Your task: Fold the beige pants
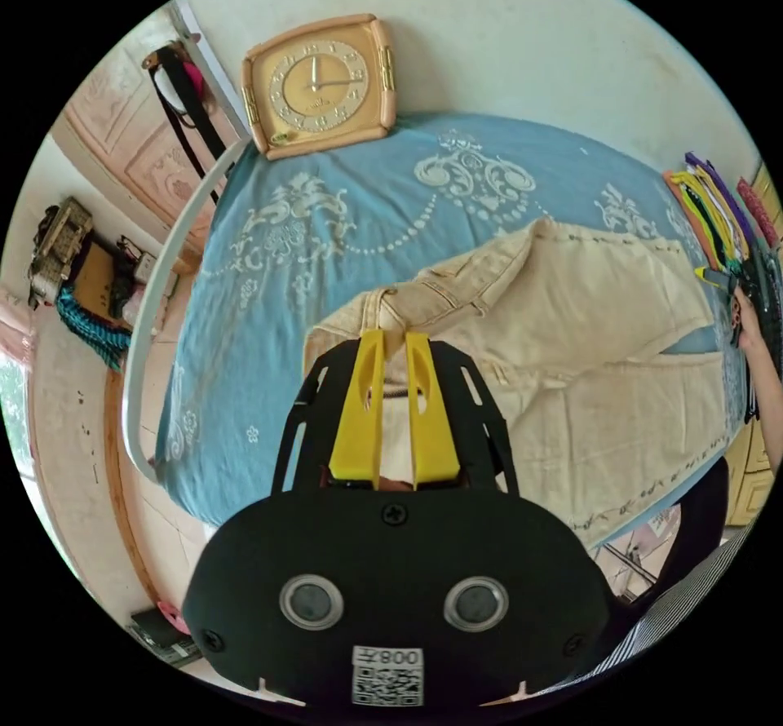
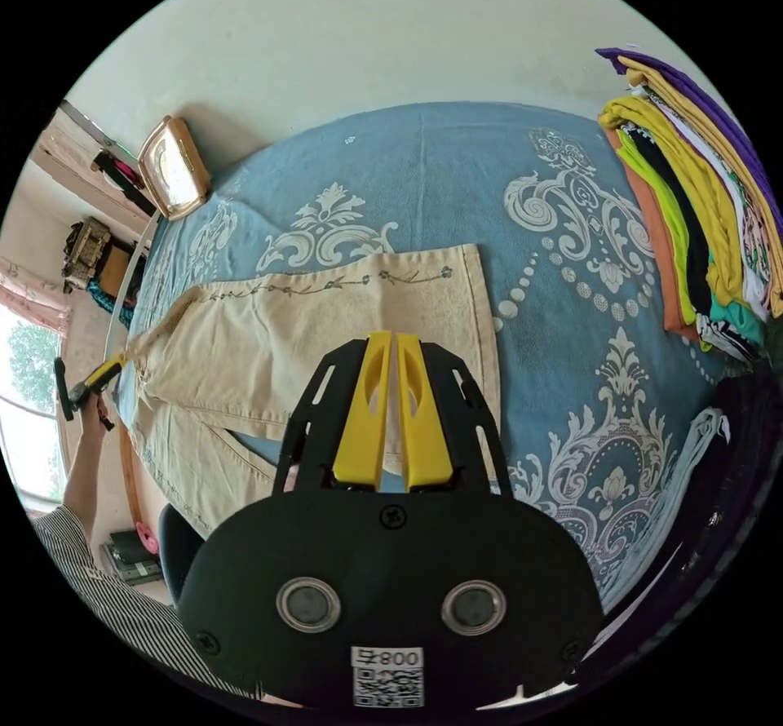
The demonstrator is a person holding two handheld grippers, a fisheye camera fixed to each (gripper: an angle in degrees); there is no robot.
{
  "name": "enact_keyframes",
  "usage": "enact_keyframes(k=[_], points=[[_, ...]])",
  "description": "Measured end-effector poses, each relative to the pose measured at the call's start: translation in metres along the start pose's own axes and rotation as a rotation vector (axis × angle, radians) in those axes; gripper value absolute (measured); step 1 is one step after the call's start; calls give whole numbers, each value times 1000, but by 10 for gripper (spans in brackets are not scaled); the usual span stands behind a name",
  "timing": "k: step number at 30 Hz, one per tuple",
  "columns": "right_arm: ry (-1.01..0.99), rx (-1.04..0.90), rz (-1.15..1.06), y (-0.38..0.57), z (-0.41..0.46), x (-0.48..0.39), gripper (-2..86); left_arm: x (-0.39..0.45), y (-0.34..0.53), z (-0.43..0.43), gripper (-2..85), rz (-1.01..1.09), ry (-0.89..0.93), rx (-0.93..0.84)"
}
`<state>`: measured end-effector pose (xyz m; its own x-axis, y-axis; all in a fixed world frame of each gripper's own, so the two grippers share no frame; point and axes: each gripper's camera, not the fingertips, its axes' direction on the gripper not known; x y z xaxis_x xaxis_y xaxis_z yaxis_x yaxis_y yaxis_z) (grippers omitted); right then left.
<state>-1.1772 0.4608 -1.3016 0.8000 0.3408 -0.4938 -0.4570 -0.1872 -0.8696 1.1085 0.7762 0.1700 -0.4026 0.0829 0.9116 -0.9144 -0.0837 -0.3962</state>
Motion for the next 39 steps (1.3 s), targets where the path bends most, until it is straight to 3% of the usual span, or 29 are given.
enact_keyframes(k=[5,8,13,20,24,32,36,39], points=[[70,-24,-8,-2,14,-9,12,-60,-57,-27,44,-235,-12,101],[91,-7,-7,-3,18,-14,25,-80,-67,-22,59,-325,51,42],[142,22,40,-9,22,-2,63,-64,-45,-3,92,-253,254,-9],[161,-59,79,-39,59,8,83,-52,-49,20,90,-209,288,-126],[216,-81,46,-42,73,-8,52,-49,-58,12,81,-208,227,-114],[135,12,-33,-54,25,-22,16,-30,-89,-25,73,-116,347,64],[196,-158,-10,-70,75,-10,13,-2,-106,-19,73,-27,351,12],[255,-148,61,-57,73,4,10,10,-104,-25,75,2,446,12]])
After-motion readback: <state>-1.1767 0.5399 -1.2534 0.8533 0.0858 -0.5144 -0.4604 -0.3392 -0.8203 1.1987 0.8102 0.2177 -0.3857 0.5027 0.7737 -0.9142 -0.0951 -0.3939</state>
